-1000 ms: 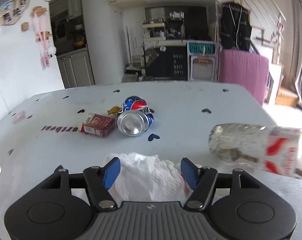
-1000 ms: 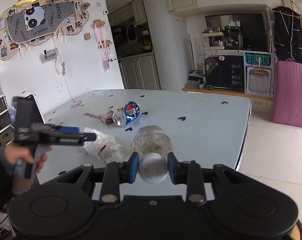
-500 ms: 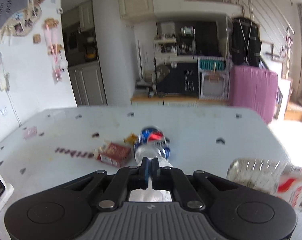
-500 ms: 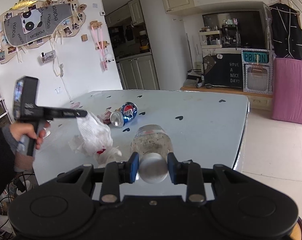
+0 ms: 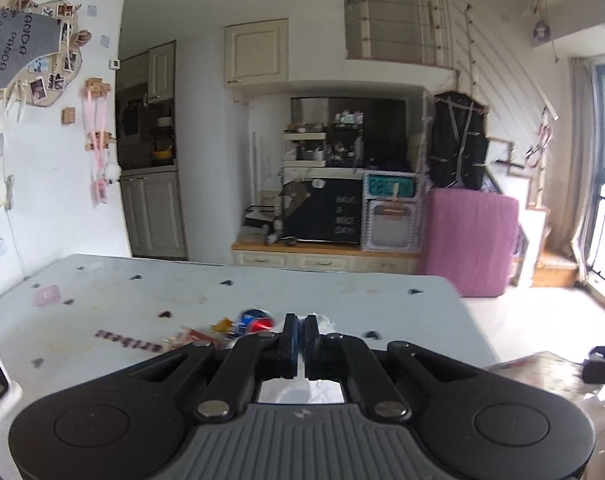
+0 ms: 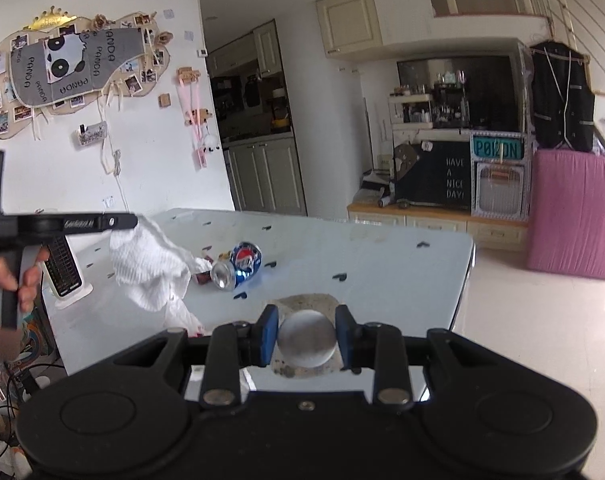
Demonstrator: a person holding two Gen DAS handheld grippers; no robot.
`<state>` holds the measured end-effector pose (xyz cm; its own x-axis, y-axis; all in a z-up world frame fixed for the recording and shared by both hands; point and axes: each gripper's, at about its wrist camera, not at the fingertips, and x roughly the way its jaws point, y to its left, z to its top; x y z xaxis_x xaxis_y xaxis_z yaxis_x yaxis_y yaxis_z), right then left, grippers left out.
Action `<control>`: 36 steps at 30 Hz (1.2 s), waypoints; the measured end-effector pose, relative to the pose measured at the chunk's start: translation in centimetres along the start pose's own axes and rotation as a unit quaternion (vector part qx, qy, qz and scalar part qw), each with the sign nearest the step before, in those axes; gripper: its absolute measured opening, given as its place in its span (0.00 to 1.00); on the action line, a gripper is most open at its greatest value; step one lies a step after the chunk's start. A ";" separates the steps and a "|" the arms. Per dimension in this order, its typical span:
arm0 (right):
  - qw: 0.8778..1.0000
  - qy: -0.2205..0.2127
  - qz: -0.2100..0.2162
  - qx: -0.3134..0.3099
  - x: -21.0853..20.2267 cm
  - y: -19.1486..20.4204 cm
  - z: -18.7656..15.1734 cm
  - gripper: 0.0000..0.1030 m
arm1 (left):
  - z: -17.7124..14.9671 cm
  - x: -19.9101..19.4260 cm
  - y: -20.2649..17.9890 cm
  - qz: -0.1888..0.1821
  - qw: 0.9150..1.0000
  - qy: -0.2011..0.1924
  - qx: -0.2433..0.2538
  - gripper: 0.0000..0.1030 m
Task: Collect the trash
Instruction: 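Grasp the white plastic bag with the left gripper and lift it, then carry the clear bottle and white bag toward the wastebasket with both grippers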
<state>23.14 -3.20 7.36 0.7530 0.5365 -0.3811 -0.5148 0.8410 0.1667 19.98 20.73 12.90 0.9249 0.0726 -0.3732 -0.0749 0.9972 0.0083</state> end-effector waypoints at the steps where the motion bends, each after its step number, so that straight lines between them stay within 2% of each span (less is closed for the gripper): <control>1: 1.000 -0.003 0.001 -0.002 -0.4 -0.1 0.3 0.30 | -0.1 -0.6 -0.5 -0.010 1.000 -0.002 -0.004 0.02; 8: 1.000 -0.005 0.025 -0.015 -3.6 -0.2 2.9 0.30 | -0.6 -3.5 -4.1 -0.080 0.997 -0.013 -0.018 0.02; 12: 0.999 -0.001 0.027 -0.034 -3.6 0.3 3.7 0.30 | -1.8 -3.2 -5.7 -0.110 0.993 -0.003 -0.035 0.02; 17: 0.999 -0.001 0.048 -0.019 -1.1 0.6 4.8 0.31 | -3.7 -0.3 -6.3 -0.109 0.992 0.026 -0.063 0.02; 23: 0.998 -0.012 0.060 -0.010 1.9 1.5 5.6 0.31 | -4.1 2.6 -4.8 -0.103 0.990 0.042 -0.083 0.02; 28: 0.997 -0.002 0.070 -0.025 4.8 3.1 6.5 0.32 | -4.4 4.0 -3.4 -0.096 0.989 0.047 -0.099 0.02; 33: 0.996 0.018 0.070 -0.049 6.6 4.4 5.9 0.33 | -5.0 4.7 -2.4 -0.095 0.988 0.053 -0.108 0.02; 36: 0.996 0.008 0.062 -0.068 6.9 5.0 5.0 0.35 | -5.1 4.8 -1.9 -0.094 0.988 0.055 -0.110 0.02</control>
<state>27.83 5.06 10.16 0.6734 0.6339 -0.3804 -0.6553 0.7500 0.0900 22.63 19.05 6.34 0.8846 -0.1292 -0.4481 0.0048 0.9633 -0.2683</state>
